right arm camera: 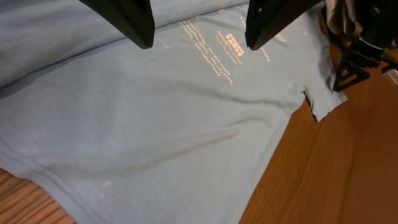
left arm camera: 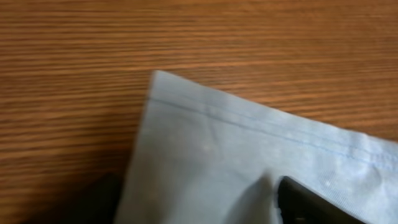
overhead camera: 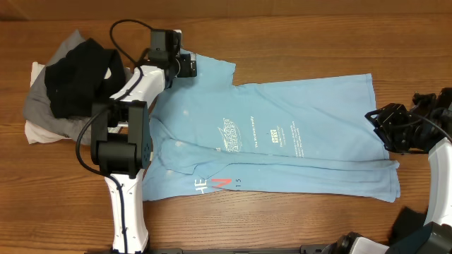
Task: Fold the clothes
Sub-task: 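Move both grippers to the shirt's top corners and grasp them, then fold the top edge down toward the bottom edge with both grippers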
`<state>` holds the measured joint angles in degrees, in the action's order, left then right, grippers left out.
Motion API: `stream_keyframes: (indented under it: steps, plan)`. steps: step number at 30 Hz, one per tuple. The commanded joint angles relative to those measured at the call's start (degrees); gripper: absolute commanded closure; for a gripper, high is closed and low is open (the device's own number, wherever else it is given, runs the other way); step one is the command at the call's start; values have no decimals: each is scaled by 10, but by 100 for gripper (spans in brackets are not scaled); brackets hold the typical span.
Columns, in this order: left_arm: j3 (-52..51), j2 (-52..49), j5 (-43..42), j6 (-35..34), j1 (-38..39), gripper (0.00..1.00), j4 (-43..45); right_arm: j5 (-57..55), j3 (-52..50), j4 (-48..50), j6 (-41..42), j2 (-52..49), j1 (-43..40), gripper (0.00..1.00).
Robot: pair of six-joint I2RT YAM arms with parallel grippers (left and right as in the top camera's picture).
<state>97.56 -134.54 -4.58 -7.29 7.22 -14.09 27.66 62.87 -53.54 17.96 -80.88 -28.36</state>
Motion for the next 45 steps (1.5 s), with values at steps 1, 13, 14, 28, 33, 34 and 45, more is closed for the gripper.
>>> stream_keyframes:
  steps: [1, 13, 14, 28, 33, 34, 45]
  plan:
    - [5, -30, 7, 12, 7, 35, -11, -12, 12, 0, -5, 4, 2, 49]
    - [40, 16, -6, 11, 7, 96, -128, -50, 12, 94, 17, 1, 2, 49]
    - [47, 24, -9, 11, 7, 96, -147, -57, 12, 108, 20, -3, 2, 55]
    - [66, 131, -16, 13, 7, 96, -286, -58, 39, 355, -6, -204, 54, 56]
    - [66, 131, -41, 13, 7, 96, -319, -142, 102, 359, -6, -291, 78, 46]
    - [66, 131, -43, 13, 7, 96, -325, -142, 117, 360, -7, -306, 78, 38]
    - [66, 131, -49, 11, 7, 96, -339, -205, 209, 362, -16, -413, 78, 28]
